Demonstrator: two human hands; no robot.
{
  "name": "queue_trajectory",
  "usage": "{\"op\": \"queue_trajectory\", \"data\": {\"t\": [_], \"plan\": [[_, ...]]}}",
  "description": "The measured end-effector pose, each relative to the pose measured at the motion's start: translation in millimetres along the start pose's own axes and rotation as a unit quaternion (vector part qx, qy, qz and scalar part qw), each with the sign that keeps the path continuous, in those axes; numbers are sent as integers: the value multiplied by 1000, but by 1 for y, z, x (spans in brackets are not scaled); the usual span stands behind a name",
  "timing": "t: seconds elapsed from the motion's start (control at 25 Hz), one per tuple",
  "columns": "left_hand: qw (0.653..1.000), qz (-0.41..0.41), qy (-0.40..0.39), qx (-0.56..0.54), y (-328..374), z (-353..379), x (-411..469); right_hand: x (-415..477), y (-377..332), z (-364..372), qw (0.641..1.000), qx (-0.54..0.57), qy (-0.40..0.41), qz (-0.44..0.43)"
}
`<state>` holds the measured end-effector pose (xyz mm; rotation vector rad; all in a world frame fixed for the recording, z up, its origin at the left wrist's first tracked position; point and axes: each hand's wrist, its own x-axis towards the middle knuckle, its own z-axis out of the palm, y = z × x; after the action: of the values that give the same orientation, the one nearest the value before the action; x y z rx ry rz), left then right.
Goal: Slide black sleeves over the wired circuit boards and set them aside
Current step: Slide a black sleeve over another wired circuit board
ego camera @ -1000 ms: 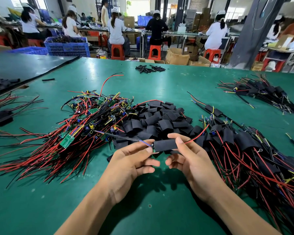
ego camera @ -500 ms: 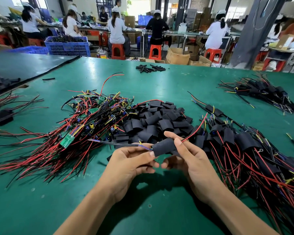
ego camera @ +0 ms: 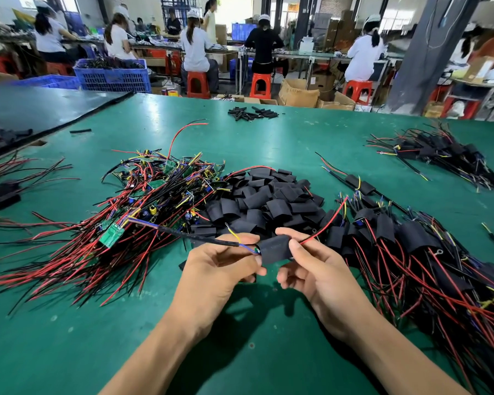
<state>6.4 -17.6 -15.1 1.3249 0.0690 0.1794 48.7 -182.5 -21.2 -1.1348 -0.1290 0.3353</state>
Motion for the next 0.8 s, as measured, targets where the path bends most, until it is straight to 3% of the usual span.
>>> {"op": "queue_trajectory", "data": {"t": [0.24, 0.64, 0.8], "plan": [[998, 44, 2, 38, 1, 2, -2, 2, 2, 1, 998, 52, 25, 0], [979, 77, 77, 171, 4, 4, -7, -2, 2, 5, 995, -45, 77, -46], [971, 100, 84, 201, 3, 6, -9, -4, -1, 6, 995, -50, 87, -26]]}}
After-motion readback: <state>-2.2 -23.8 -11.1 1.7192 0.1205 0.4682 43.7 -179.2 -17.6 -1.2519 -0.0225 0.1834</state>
